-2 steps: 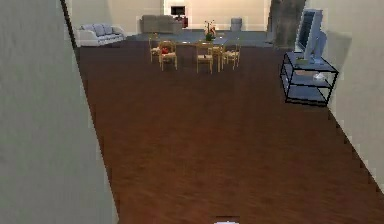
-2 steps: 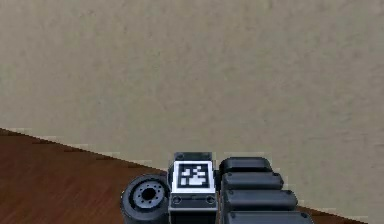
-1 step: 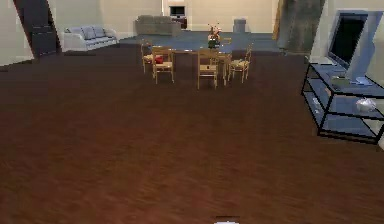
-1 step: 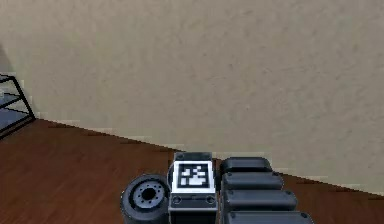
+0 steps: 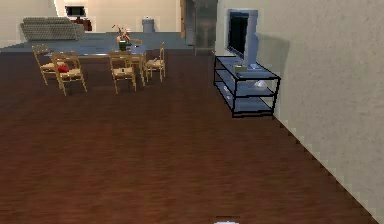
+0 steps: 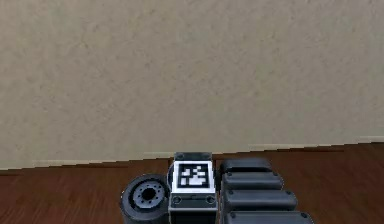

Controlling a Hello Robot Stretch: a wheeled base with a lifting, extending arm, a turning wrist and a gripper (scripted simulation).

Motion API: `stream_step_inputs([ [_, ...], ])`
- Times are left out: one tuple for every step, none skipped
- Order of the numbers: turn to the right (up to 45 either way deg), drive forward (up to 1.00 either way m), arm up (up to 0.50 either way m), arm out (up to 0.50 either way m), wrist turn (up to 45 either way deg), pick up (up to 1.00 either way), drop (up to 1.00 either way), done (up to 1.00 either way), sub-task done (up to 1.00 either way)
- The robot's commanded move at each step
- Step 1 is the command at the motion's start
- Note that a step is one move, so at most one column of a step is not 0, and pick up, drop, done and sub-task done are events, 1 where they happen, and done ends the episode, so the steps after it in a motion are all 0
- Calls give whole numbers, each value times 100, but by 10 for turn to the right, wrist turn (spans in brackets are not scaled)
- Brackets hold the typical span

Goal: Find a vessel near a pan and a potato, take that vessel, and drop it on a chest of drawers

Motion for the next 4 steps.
stream_step_inputs([
  [30,0,0,0,0,0,0,0,0],
  [0,5,0,0,0,0,0,0,0],
  [-450,0,0,0,0,0,0,0,0],
  [-30,0,0,0,0,0,0,0,0],
])
